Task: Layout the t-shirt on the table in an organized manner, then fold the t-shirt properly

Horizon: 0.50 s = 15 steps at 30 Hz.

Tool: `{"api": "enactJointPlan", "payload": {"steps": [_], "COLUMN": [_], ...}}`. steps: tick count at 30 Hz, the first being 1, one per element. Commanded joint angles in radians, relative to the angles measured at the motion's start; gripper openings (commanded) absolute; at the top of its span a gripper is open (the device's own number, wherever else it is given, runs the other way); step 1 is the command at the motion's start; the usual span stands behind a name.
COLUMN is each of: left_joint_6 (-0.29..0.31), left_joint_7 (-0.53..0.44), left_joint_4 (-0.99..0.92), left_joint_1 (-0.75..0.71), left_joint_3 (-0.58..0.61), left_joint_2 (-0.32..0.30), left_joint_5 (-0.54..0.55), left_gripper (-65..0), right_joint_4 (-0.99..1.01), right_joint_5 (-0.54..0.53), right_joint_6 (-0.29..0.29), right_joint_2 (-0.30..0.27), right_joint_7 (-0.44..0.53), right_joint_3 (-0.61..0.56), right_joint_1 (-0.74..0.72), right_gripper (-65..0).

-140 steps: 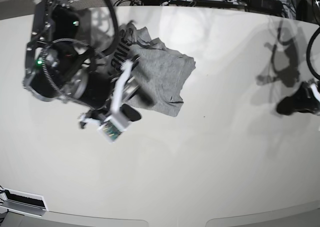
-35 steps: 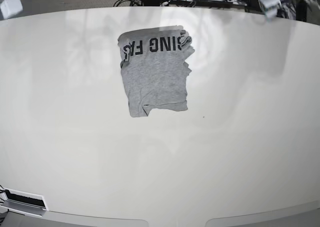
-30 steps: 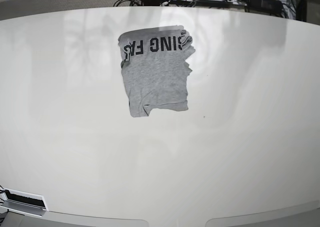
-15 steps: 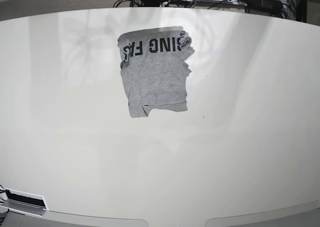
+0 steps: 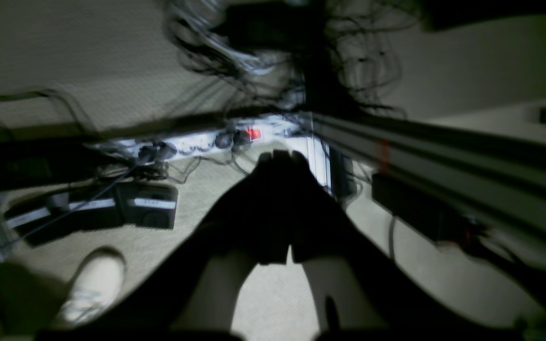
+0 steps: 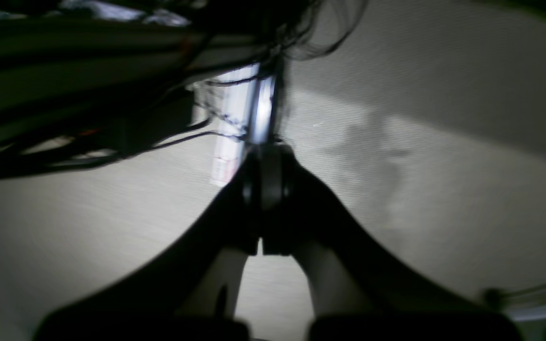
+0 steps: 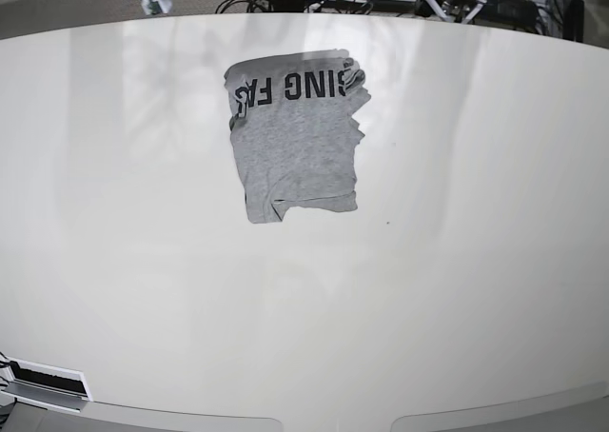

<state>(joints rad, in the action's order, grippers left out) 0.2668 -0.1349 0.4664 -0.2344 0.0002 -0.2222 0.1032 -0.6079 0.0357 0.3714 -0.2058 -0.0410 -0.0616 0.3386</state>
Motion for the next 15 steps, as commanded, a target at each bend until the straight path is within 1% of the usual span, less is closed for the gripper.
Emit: {"api": "enactJointPlan", "payload": {"steps": [1,4,5,7,8,10,11,12,15], "left_joint_6": [-0.007,-0.077,-0.089,-0.097,-0.116,-0.173,-0.192,-0.197,-0.196], "left_joint_7": [-0.022,-0.050,-0.048,-0.046,-0.051,-0.053,-0.053,-0.052,-0.050], "left_joint_4": [-0.010,-0.017,-0.015,-0.015,-0.015,-0.015,-0.015,-0.015,-0.013], "left_joint_1": [-0.002,0.003,0.002,-0.001,-0.001,-0.001,0.000,0.000,0.003], "left_joint_3": [0.020,0.121,0.164,0.253,0.293,0.348,0.358,0.359,0.332], "left_joint_2": [0.008,0.036,0.042,0.046,0.048,0.048,0.048,0.048,0.048], "left_joint_5": [0.014,0.022,0.031,0.077,0.105,0.160,0.177,0.192,0.227], "left_gripper": [-65.0,-65.0,-65.0,-65.0,-65.0,-65.0,-65.0,-65.0,-65.0], "right_joint_4": [0.005,0.007,0.007,0.007,0.007,0.006,0.007,0.007,0.007], "right_joint_5": [0.015,0.068,0.078,0.077,0.073,0.071,0.070,0.070,0.070], "right_joint_6": [-0.007,-0.084,-0.099,-0.098,-0.090,-0.074,-0.063,-0.056,-0.048], "right_joint_2": [0.014,0.056,0.066,0.076,0.078,0.079,0.080,0.081,0.086], "right_joint_7": [0.026,0.071,0.075,0.072,0.072,0.076,0.076,0.075,0.077], "right_joint_3": [-0.016,-0.060,-0.070,-0.080,-0.083,-0.083,-0.083,-0.083,-0.083], "right_joint_1": [0.007,0.005,0.000,-0.010,-0.020,-0.026,-0.028,-0.028,-0.028], "right_gripper": [-65.0,-65.0,-65.0,-65.0,-65.0,-65.0,-65.0,-65.0,-65.0]}}
